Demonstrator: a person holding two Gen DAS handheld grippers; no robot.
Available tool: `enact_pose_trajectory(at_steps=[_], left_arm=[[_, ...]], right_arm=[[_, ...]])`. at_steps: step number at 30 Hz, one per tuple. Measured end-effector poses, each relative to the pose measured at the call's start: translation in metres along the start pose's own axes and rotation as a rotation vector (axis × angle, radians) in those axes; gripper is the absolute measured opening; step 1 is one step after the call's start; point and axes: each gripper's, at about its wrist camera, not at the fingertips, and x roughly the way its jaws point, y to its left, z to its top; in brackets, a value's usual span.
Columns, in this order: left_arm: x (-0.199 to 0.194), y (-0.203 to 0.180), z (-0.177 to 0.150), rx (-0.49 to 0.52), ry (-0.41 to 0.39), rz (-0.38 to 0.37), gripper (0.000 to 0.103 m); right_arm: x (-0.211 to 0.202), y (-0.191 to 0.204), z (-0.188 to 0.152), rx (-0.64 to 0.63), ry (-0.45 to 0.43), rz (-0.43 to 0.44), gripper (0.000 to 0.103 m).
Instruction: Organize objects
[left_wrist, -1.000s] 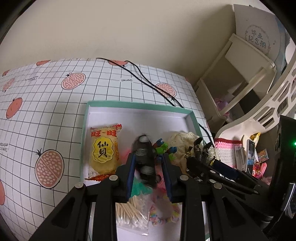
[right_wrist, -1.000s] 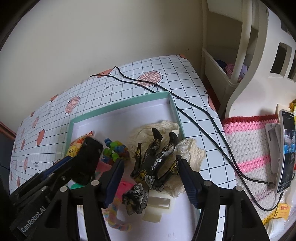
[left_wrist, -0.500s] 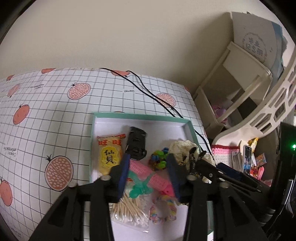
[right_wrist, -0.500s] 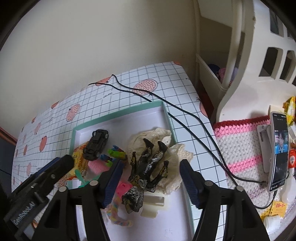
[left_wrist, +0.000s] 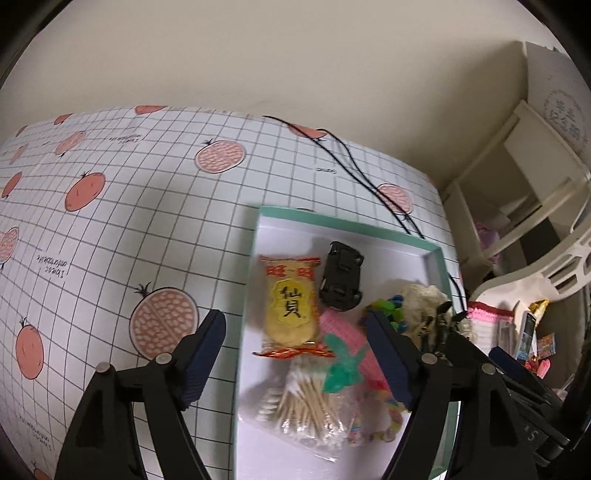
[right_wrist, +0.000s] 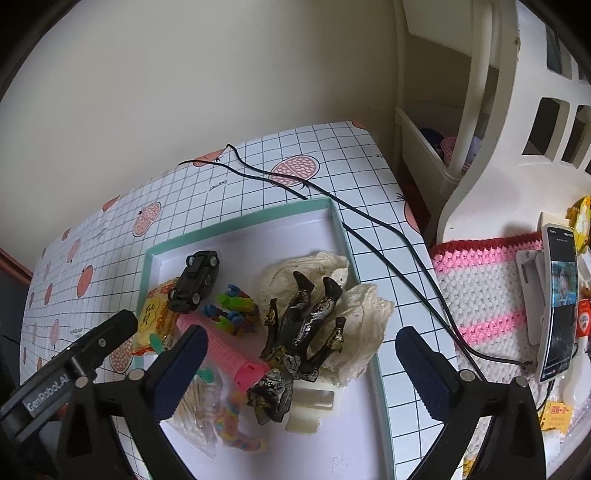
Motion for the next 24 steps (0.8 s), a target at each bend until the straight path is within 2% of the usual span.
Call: enact_pose_trajectory(at_steps=[3,5,7,12,17,24], left_arm=[[0.002,0.004,0.0,-0.009,0.005,0.011,0.081],[0.003,0.005,0.0,-0.009,0.006,0.018,0.089],[0.003,0.007,-0.001,-0.013,0.002,0.025,0.092],[0.005,0.014,-0.001,-0.028,0.008,0.03,0.093],[0.002,0.017,-0.001,-0.015,-0.009,0.059,0.1],[-0.012,0.024,-0.003,0.02,-0.018,0.072,0.1]], right_arm=[[0.0,0.001,-0.001,-0.004,0.0,0.001,0.103],[0.0,0.001,-0.001,-0.004,0.001,0.001,0.103],[0.0,0.001,-0.001,-0.006,0.0,0.001,0.103],[0.001,0.0,-0.001,-0.002,0.003,-0.004,0.103],[0.0,0.002,-0.001,-0.012,0.004,-0.012,0.103],[-0.008,0.011,-0.004,-0.025,-0.002,-0.024,0.103]])
